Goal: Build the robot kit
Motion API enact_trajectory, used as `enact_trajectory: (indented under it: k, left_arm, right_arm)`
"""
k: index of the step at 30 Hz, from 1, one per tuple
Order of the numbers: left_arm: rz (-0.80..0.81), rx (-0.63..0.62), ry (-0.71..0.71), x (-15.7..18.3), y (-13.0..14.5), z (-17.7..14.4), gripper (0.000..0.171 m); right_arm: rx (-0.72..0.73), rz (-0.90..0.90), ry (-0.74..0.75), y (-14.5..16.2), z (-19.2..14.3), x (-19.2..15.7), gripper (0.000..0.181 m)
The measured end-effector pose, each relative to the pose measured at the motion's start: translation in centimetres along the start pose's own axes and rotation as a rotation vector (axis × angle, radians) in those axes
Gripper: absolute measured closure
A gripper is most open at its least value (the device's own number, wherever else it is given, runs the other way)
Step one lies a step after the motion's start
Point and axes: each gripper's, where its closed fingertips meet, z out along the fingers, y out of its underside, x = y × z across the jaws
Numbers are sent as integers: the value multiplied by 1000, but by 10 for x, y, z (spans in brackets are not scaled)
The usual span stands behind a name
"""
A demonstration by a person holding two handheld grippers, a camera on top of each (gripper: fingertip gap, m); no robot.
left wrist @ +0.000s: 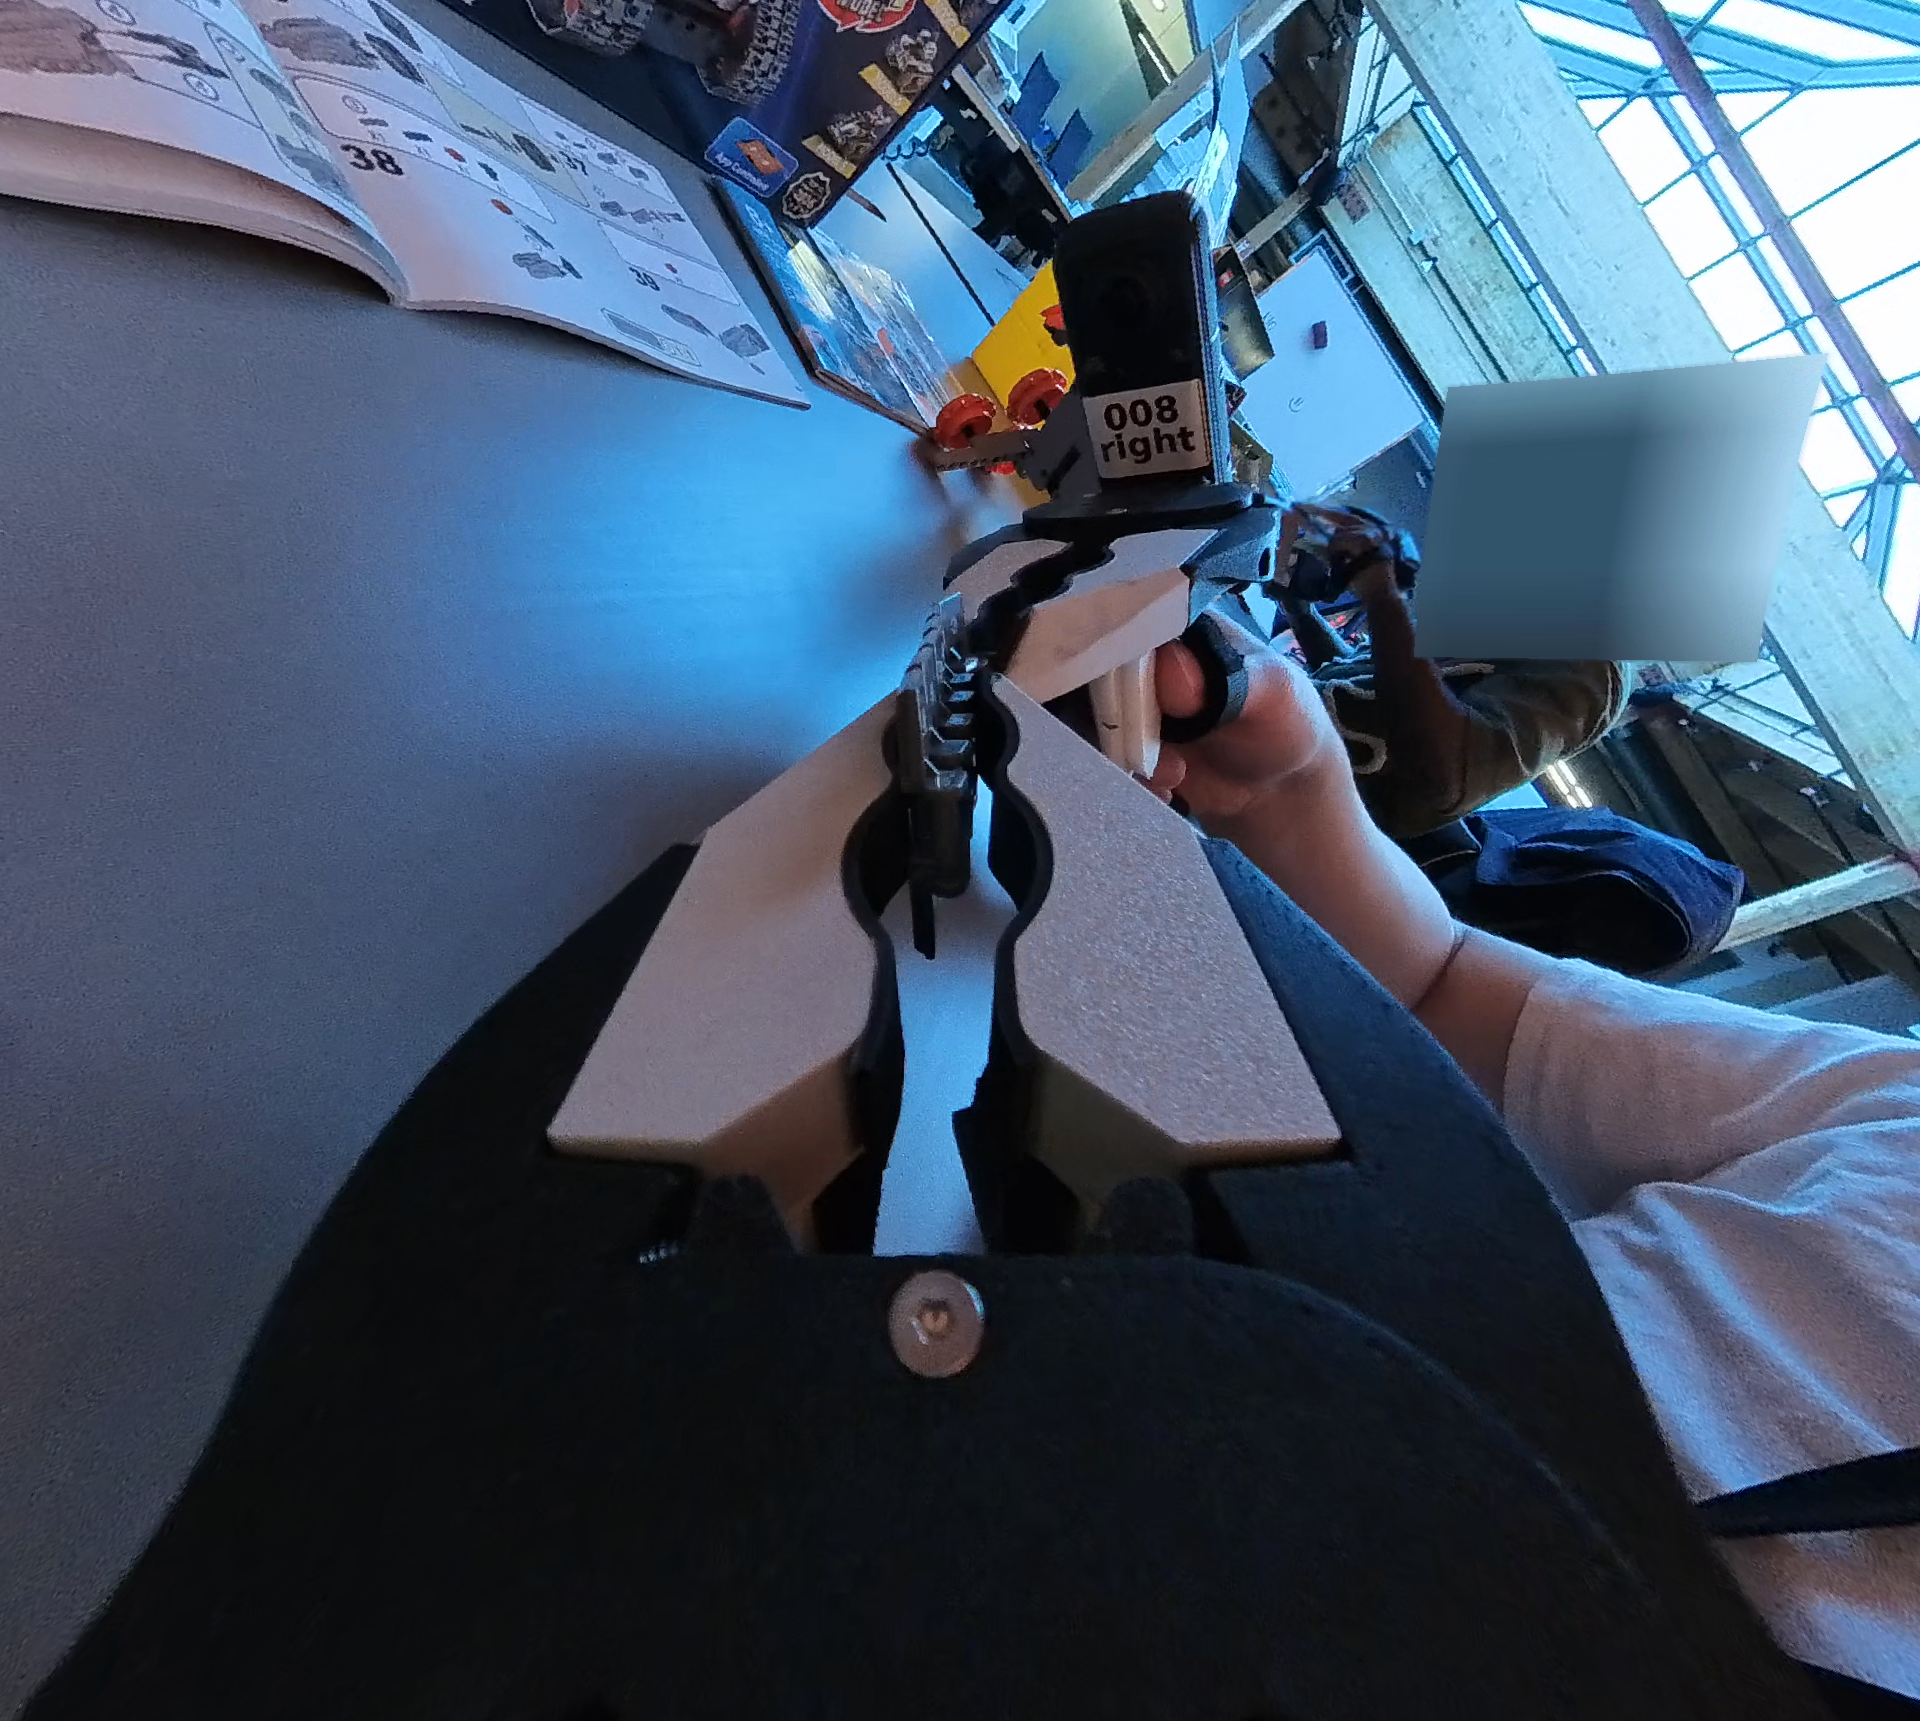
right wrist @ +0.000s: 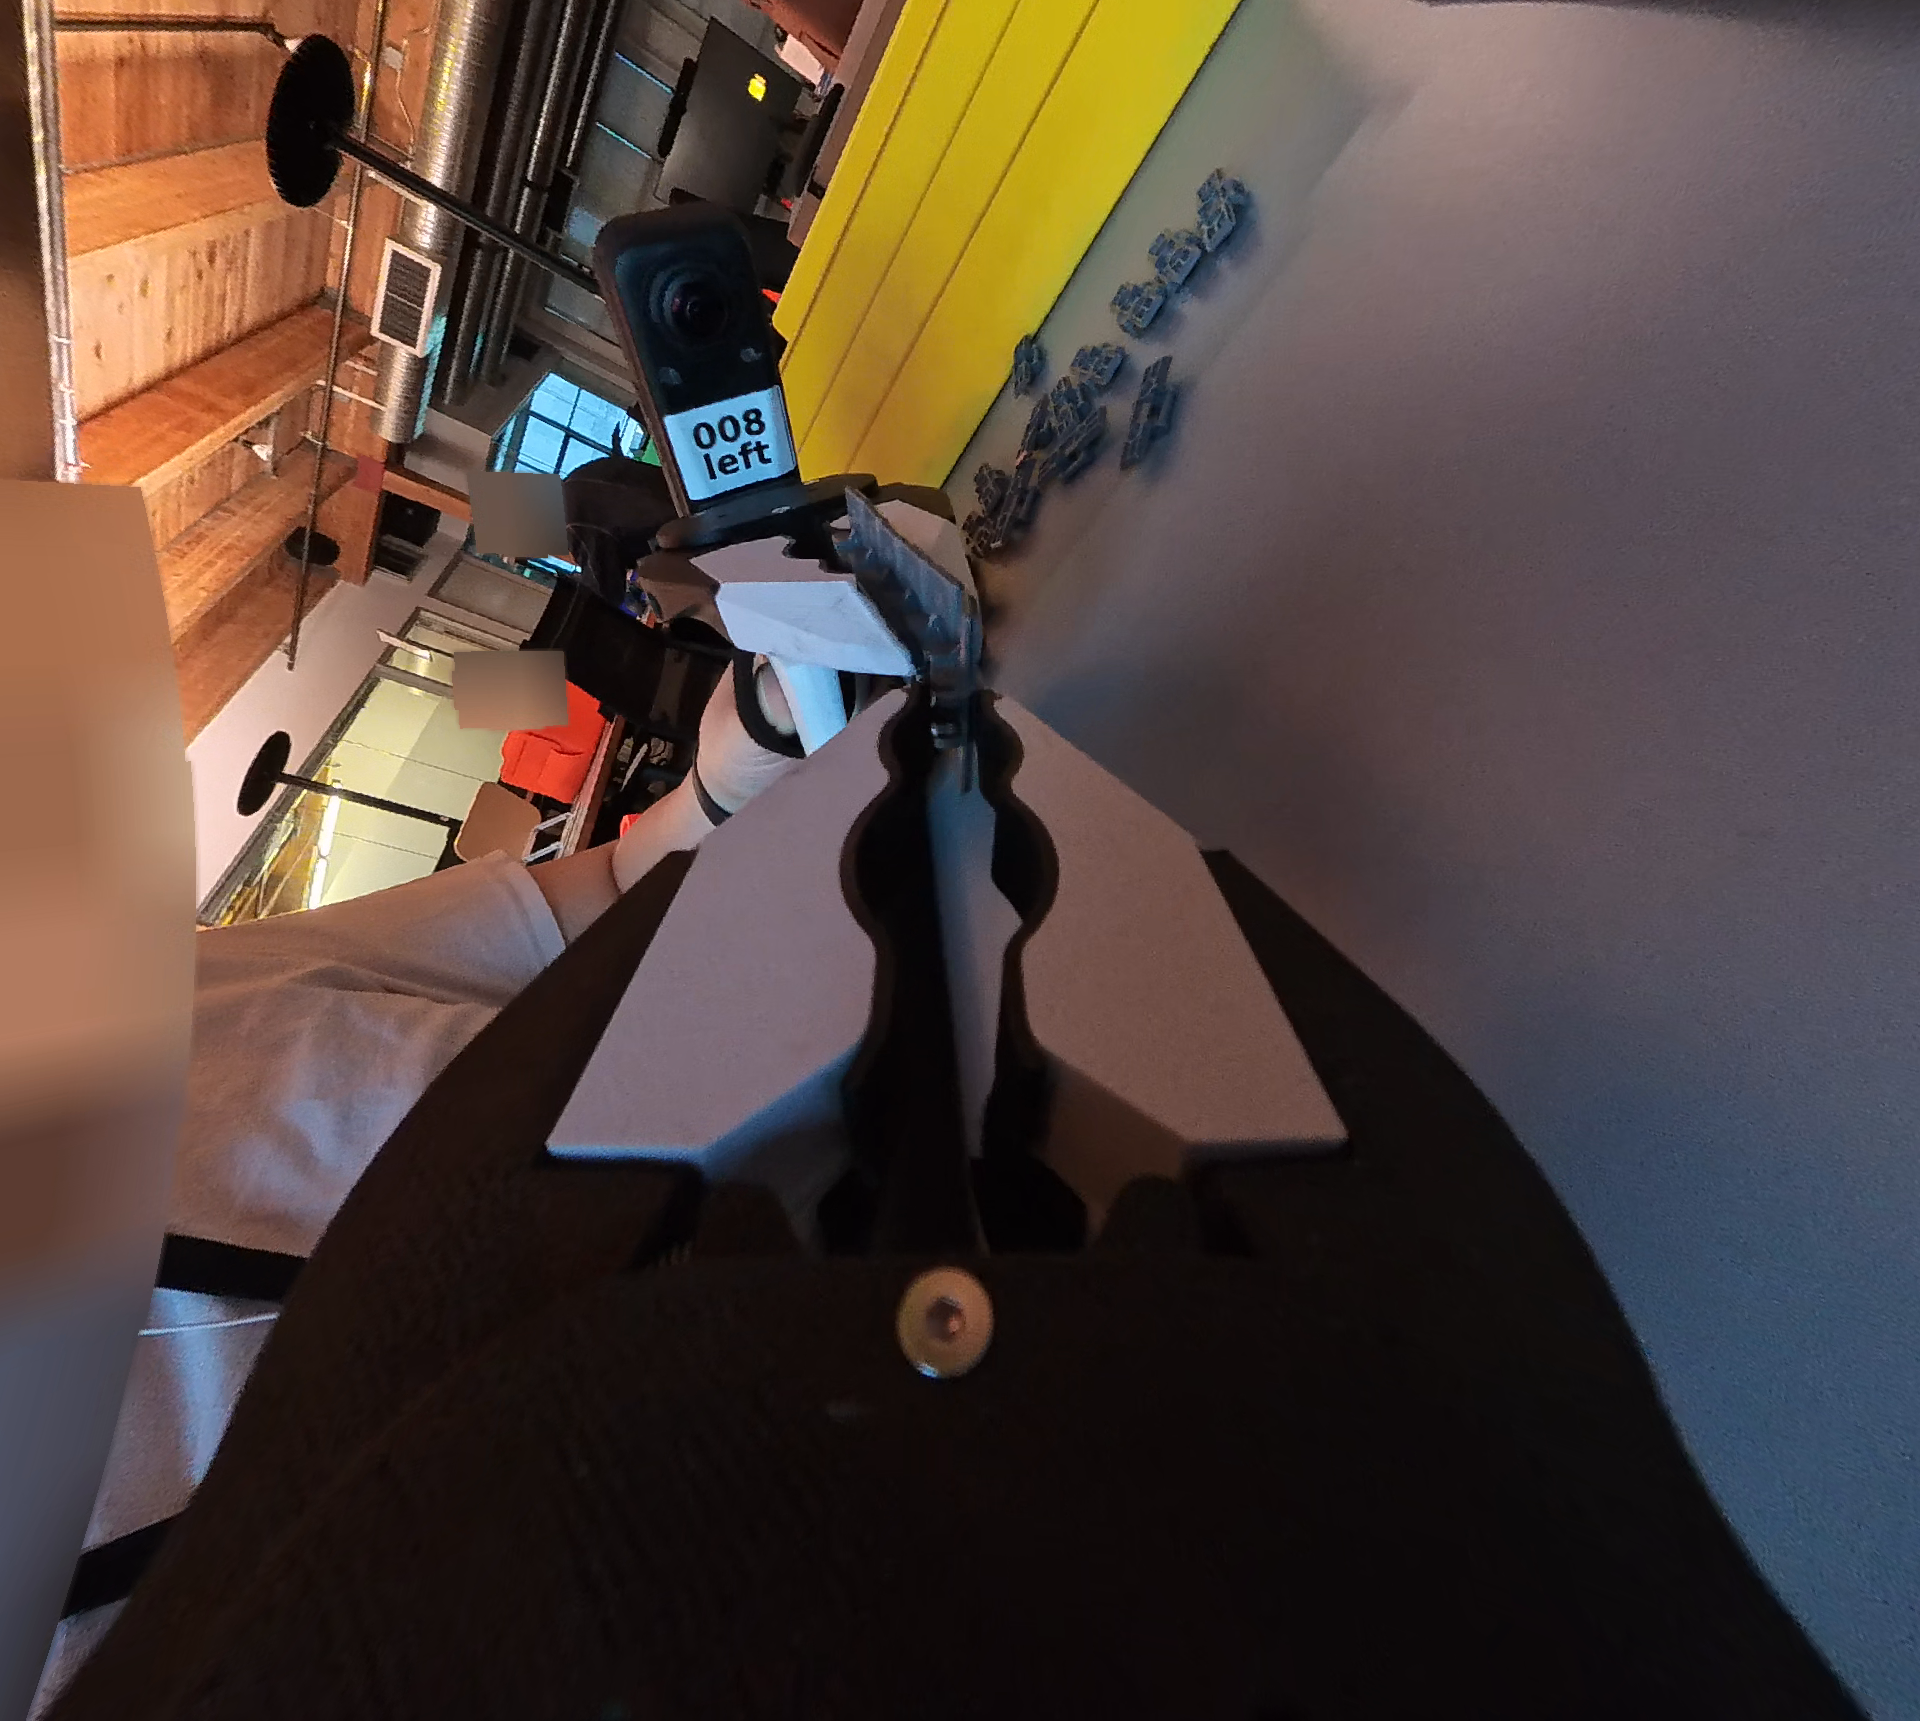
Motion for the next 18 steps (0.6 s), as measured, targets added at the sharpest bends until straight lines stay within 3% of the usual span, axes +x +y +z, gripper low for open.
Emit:
enact_trajectory:
  k: [6,11,18]
  left_arm:
    - [-2,-8,-7,0,2,1,166]
    - [-87,-3,15,-2,2,0,165]
    - [-177,10,59,-3,0,-2,165]
  right_arm:
    - [-20,-26,18,2,0,1,176]
    - [-31,-121,78,4,2,4,176]
    - [-16,-104,65,2,4,4,176]
